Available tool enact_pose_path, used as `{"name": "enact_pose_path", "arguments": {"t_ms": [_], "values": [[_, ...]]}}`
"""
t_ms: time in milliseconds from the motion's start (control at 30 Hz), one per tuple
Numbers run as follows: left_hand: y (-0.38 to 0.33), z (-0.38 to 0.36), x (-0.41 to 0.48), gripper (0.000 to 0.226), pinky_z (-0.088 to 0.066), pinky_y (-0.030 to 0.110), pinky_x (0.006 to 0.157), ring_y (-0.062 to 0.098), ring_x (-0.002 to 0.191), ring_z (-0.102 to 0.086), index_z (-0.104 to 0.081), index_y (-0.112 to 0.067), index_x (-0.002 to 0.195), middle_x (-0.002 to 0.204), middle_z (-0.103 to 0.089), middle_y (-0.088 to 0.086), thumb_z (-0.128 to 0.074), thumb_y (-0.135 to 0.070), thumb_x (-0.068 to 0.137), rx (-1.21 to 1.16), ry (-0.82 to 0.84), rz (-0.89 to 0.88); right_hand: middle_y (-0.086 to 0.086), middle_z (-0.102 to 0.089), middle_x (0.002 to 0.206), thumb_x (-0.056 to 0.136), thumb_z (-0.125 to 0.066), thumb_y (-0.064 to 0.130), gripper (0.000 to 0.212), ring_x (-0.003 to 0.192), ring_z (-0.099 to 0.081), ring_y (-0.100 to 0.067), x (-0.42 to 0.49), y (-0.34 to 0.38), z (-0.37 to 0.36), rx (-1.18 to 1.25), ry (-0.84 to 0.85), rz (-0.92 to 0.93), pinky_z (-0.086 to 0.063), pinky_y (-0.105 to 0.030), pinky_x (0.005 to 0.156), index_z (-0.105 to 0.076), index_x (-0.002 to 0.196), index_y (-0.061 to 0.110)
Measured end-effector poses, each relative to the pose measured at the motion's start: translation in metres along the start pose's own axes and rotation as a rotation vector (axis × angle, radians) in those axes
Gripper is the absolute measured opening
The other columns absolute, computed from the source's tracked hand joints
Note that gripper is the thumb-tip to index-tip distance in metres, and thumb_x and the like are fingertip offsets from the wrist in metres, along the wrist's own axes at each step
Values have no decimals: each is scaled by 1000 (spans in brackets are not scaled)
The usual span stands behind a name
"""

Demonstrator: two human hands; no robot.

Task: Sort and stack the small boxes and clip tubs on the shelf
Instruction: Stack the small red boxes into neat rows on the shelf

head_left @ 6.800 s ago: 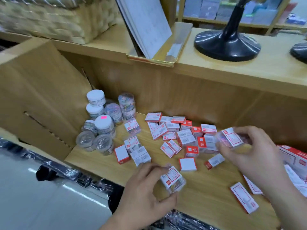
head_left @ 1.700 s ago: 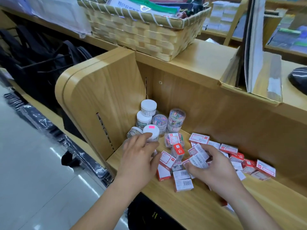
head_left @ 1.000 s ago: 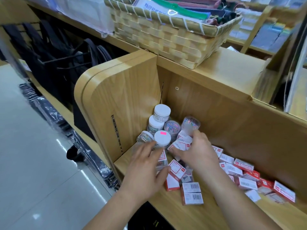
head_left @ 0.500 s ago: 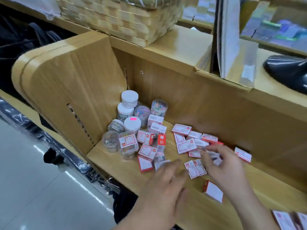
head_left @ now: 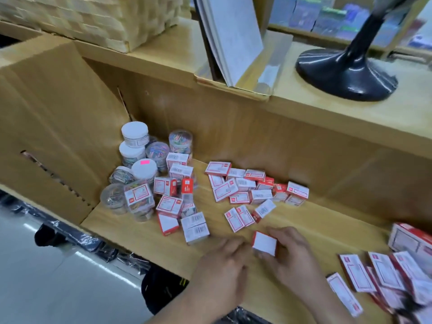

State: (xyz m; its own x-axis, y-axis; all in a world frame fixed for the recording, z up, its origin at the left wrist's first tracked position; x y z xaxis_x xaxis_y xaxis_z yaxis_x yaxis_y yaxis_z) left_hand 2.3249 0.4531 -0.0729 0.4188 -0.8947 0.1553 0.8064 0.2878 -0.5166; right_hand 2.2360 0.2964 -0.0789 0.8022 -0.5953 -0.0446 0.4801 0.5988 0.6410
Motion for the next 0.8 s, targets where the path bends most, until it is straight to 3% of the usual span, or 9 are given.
{"name": "enact_pose_path", "arguments": {"t_ms": [67, 133, 200, 333, 433, 533, 633, 800], "values": [[-3, -7, 1, 55, -50, 26, 96, 15, 115, -53, -53, -23, 138, 138, -52, -10, -52, -25, 84, -78, 18, 7, 21, -58, 100, 69, -72, 54, 42, 97, -61, -2, 1, 6, 3, 56, 26, 3, -50, -24, 86, -69, 109, 41], [-3, -6, 2, 58, -51, 30, 98, 16, 120, -53, -51, -23, 143, 144, -48, -12, -48, -24, 85, -135, 30, 16, 19, -60, 95, 68, -79, 44, 33, 92, -62, 1, 1, 11, 9, 103, 26, -6, -48, -17, 80, -66, 99, 47], [-4, 4, 1, 50, -53, 30, 93, 11, 121, -55, -54, -28, 136, 140, -49, -17, -49, -22, 87, -200, 3, 23, 16, -63, 88, 69, -87, 33, 31, 87, -63, -2, 1, 14, 13, 143, 8, -15, -48, -15, 73, -69, 90, 45], [3, 40, -5, 21, -56, 31, 73, 8, 95, -64, -66, -31, 107, 109, -61, -16, -61, -22, 88, -202, -162, 56, 19, -66, 84, 68, -89, 29, 27, 73, -63, -8, 9, 26, 14, 253, -34, -23, -47, -15, 64, -73, 85, 42], [22, 59, -16, 21, -56, 29, 69, 3, 85, -63, -63, -37, 109, 99, -60, -18, -62, -28, 90, -200, -276, 173, 23, -70, 79, 73, -87, 20, 25, 59, -59, -3, 23, 53, 2, 332, -29, 13, -42, -10, 56, -72, 84, 37], [33, 70, -25, 25, -55, 26, 75, 0, 92, -64, -64, -38, 111, 105, -61, -21, -63, -27, 89, -212, -371, 236, 25, -70, 79, 74, -87, 18, 31, 59, -61, -1, 39, 85, -12, 369, -33, 56, -44, -11, 58, -66, 82, 40], [45, 84, -38, 27, -54, 23, 75, 2, 95, -64, -62, -36, 112, 109, -58, -22, -62, -25, 87, -214, -469, 303, 14, -67, 81, 67, -89, 28, 31, 67, -60, -5, 50, 113, -32, 281, 5, 132, -48, -19, 64, -69, 89, 37], [58, 94, -54, 30, -47, 22, 70, 1, 90, -57, -54, -33, 97, 98, -51, -20, -69, -11, 83, -206, -489, 374, 19, -58, 89, 69, -84, 33, 43, 79, -59, -2, 48, 136, -67, 230, 87, 215, -51, -24, 72, -70, 110, 35]]}}
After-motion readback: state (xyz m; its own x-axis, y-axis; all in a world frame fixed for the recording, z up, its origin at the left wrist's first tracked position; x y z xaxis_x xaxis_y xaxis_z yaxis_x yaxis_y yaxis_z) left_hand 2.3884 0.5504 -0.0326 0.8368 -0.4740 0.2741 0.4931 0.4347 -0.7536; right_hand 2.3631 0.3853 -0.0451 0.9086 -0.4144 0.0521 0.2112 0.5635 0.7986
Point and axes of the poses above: each hand's wrist, its own x-axis towards the middle knuckle, its own z-axis out of the back of the hand, y = z × x, the point moved 6 cm from there along x, towards the middle knuckle
